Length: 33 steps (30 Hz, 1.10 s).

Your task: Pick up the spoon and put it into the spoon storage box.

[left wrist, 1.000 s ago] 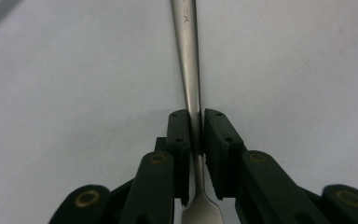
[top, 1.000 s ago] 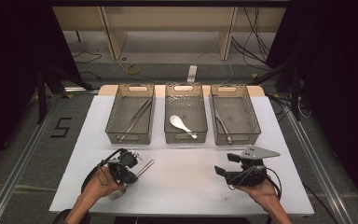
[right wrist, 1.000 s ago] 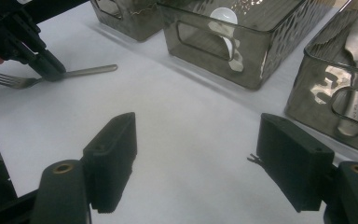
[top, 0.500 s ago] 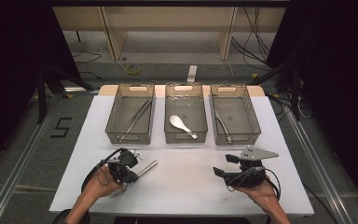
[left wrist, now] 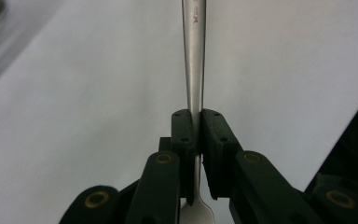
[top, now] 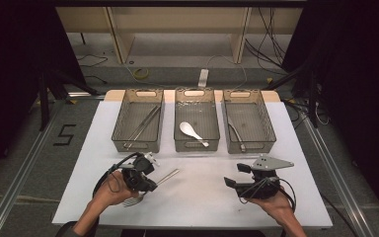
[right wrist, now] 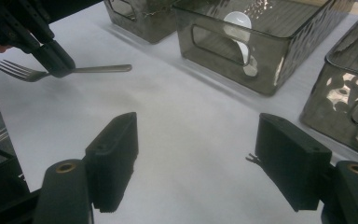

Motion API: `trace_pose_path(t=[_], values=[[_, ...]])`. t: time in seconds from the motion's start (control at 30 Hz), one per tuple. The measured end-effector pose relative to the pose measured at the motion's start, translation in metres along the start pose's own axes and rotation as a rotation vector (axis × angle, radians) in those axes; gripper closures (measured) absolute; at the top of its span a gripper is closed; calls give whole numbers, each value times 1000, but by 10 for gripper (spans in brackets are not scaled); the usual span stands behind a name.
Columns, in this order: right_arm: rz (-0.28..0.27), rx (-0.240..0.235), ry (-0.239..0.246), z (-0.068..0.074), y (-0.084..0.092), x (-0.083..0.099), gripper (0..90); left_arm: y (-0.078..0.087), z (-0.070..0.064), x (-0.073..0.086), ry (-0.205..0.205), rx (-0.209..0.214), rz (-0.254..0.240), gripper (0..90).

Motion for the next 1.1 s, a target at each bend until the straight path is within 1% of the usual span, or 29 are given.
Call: trace_pose_path(t=[0.03,0.1,0.13,0.2,0.23,0.27,0.3,0.33,0.37,0.4,0.5,0.53,0.57,0.67,0.7,0.77,0.83,0.87,0.9,0.93,0.97,1.0,1.07,1.1], values=[[1,0,3,1,-1,0,308,-1,-3,-5,-7,1,-10,832],[0,-7,10,4,-2,-1,308,-3,-8,-13,-31,13,-6,832],[3,-12,18,5,-2,-1,307,-3,-11,-17,-39,17,-12,832],[7,-19,31,8,-4,-2,304,-5,-17,-24,-53,38,-11,832],[9,-20,42,10,-5,-2,302,-6,-19,-27,-55,47,-22,832],[11,-23,53,12,-5,-2,299,-7,-20,-29,-59,58,-22,832],[11,-26,67,14,-6,-3,299,-7,-21,-31,-73,61,-18,832],[14,-26,80,17,-7,-3,299,-7,-23,-33,-75,66,-24,831],[14,-30,98,20,-8,-4,299,-7,-24,-35,-87,90,-21,831],[20,-31,117,22,-9,-4,298,-6,-25,-36,-90,104,-29,832],[35,-50,164,32,-15,-6,296,-6,-29,-41,-117,102,-19,831],[42,-54,182,35,-17,-6,296,-6,-31,-43,-122,110,-23,832],[49,-58,201,38,-19,-6,296,-6,-32,-44,-127,119,-18,831],[77,-72,250,48,-26,-6,296,-9,-37,-48,-141,119,-1,831],[82,-74,269,52,-27,-5,296,-10,-38,-49,-152,127,7,831],[94,-74,305,58,-31,-5,296,-13,-44,-50,-159,143,12,831],[104,-85,334,62,-35,-5,296,-16,-47,-52,-173,152,26,831],[107,-79,351,64,-38,-5,297,-17,-48,-53,-179,154,33,831],[111,-77,361,66,-40,-5,297,-18,-50,-54,-175,158,32,831],[120,-81,383,68,-43,-5,301,-18,-51,-55,-183,164,37,831],[126,-79,400,69,-45,-5,306,-19,-52,-55,-183,171,39,831],[139,-81,421,71,-47,-4,320,-19,-53,-55,-190,175,40,831],[148,-57,484,75,-51,-1,341,-19,-55,-56,-195,177,40,831],[158,-60,499,77,-52,-1,343,-18,-55,-55,-200,178,43,831]])
Point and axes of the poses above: each handheld gripper's, and its own axes: y roughly backward along the jaws, x roughly out of its underside, z roughly to its left, the point moved 1 cm from there along -y, roughly forward along the jaws, and after that the axes turned 1 degree about -y, right-handed, at the moved point
